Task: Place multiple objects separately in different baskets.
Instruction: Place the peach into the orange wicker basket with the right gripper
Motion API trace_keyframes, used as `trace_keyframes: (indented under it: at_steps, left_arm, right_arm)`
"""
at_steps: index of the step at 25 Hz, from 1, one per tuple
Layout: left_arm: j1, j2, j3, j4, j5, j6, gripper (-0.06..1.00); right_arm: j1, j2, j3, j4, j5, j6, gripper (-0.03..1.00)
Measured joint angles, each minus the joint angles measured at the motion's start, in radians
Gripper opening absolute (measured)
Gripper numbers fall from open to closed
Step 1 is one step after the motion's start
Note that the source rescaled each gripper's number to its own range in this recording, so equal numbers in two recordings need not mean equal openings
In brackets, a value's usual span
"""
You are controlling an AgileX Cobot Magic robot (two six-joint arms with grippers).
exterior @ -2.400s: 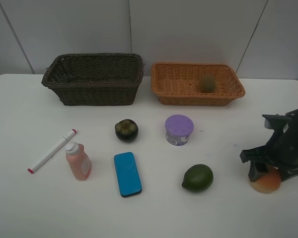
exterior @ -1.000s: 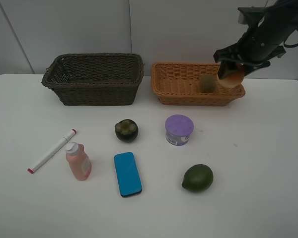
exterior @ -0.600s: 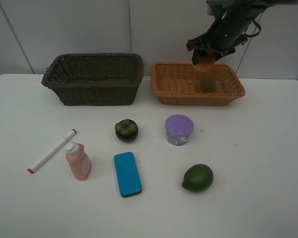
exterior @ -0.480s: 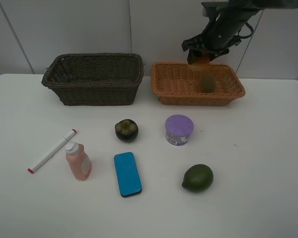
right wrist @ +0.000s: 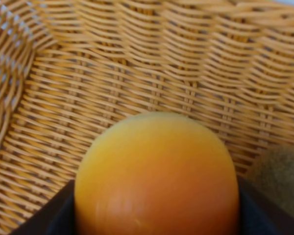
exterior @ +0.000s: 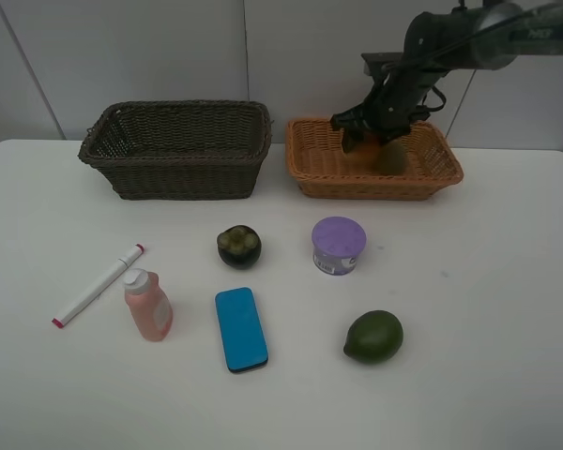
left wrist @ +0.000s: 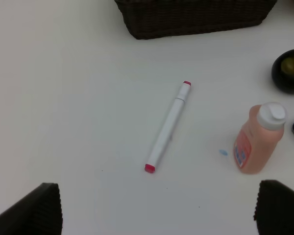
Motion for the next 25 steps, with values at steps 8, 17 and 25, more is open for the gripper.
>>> trace_keyframes:
  at_steps: [8, 17, 25]
  left_arm:
    - [0.0, 0.0, 0.0, 0.0, 0.0, 0.0, 1.0]
    - [0.0, 0.0, 0.0, 0.0, 0.0, 0.0, 1.0]
    - [0.0, 0.0, 0.0, 0.0, 0.0, 0.0, 1.0]
  right_arm:
    - [0.0, 0.003, -0.003, 0.001, -0.012, 0.0, 0.03]
    - [0.0, 0.003, -0.003, 0.027, -0.012, -0.045, 0.91]
    - [0.0, 0.003, -0.003, 0.043, -0.006, -0.046, 0.99]
